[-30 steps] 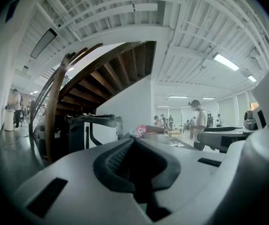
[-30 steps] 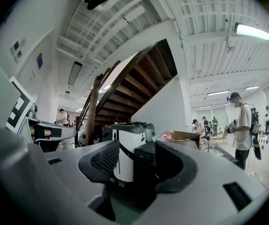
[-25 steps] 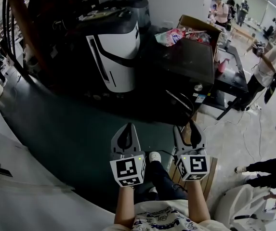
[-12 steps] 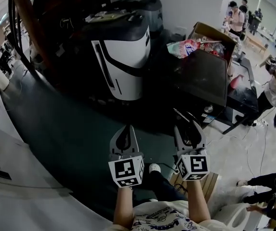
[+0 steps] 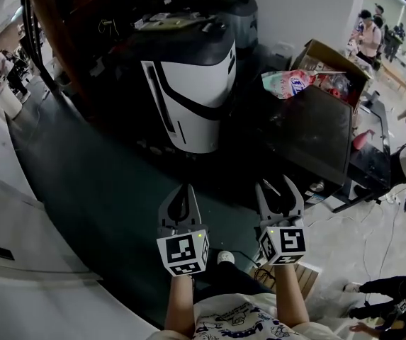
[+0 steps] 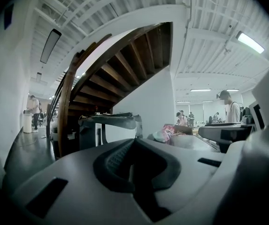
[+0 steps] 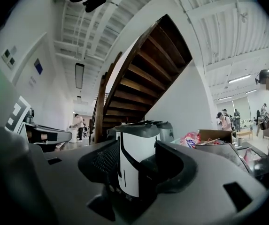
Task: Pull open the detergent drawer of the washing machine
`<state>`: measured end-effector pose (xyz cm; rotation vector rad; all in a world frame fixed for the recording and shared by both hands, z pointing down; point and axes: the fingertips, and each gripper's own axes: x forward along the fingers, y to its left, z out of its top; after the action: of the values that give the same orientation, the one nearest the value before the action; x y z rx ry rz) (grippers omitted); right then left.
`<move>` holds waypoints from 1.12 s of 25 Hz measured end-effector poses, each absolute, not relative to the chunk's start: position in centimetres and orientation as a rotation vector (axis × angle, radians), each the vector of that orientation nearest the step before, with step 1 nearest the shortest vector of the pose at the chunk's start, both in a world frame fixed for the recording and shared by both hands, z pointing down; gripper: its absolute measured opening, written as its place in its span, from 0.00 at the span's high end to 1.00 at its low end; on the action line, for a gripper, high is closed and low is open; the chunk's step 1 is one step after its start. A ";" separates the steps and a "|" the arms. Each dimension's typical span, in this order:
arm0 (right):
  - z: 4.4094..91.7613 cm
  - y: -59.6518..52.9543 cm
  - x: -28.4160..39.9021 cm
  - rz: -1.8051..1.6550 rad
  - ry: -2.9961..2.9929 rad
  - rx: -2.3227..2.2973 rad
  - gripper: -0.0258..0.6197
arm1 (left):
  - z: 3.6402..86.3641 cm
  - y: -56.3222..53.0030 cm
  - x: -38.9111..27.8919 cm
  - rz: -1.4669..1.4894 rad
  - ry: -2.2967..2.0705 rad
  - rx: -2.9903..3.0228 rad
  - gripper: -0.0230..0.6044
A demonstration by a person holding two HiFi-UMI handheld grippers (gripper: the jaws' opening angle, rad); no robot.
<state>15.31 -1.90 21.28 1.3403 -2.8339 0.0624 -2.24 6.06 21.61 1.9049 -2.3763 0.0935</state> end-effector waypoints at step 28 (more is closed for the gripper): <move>26.2 -12.4 6.7 0.196 -2.798 1.280 0.58 | 25.3 -4.1 -10.2 0.181 -2.340 1.835 0.94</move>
<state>6.71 -12.44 26.17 1.2798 -2.7983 0.1956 -10.24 -4.11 25.26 1.8354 -2.3400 0.1810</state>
